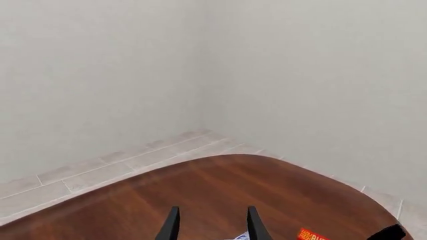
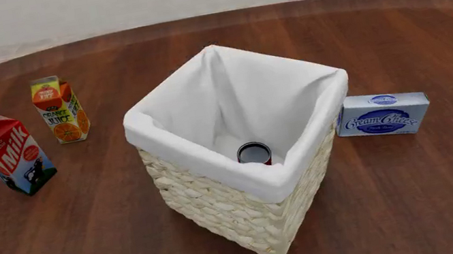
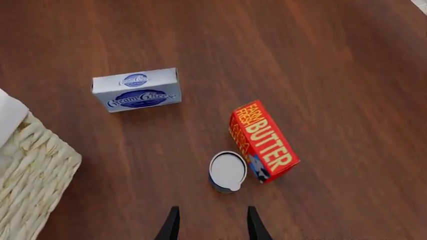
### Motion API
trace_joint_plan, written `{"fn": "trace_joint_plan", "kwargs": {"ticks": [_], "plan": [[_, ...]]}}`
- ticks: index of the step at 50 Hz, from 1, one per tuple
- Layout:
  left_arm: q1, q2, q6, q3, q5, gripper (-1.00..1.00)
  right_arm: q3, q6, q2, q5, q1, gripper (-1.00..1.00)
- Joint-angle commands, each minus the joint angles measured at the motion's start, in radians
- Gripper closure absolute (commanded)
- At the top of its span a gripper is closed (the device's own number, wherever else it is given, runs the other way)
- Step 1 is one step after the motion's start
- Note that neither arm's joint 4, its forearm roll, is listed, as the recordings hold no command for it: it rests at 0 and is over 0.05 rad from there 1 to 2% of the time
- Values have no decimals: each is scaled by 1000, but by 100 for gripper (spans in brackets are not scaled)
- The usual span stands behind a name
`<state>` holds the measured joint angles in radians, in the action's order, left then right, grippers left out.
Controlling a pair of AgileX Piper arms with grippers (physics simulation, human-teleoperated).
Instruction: Pick up the alphabet soup and the tomato sauce, and put them in the basket.
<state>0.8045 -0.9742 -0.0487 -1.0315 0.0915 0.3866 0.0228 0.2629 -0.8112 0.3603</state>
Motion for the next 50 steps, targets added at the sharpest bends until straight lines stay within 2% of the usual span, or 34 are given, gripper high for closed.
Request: {"fn": "trace_joint_plan", "kwargs": {"ticks": [1, 13, 21, 50], "plan": [[-11, -9, 6, -12, -7, -100, -49, 2, 16, 49, 17, -100], [-21, -24, 6, -14, -4, -100, -68, 9, 53, 107, 38, -100], [-22, -28, 9, -19, -8, -100, -86, 12, 99, 171, 36, -100], [-17, -43, 12, -32, -13, -100, -125, 19, 194, 305, 32, -100]]}}
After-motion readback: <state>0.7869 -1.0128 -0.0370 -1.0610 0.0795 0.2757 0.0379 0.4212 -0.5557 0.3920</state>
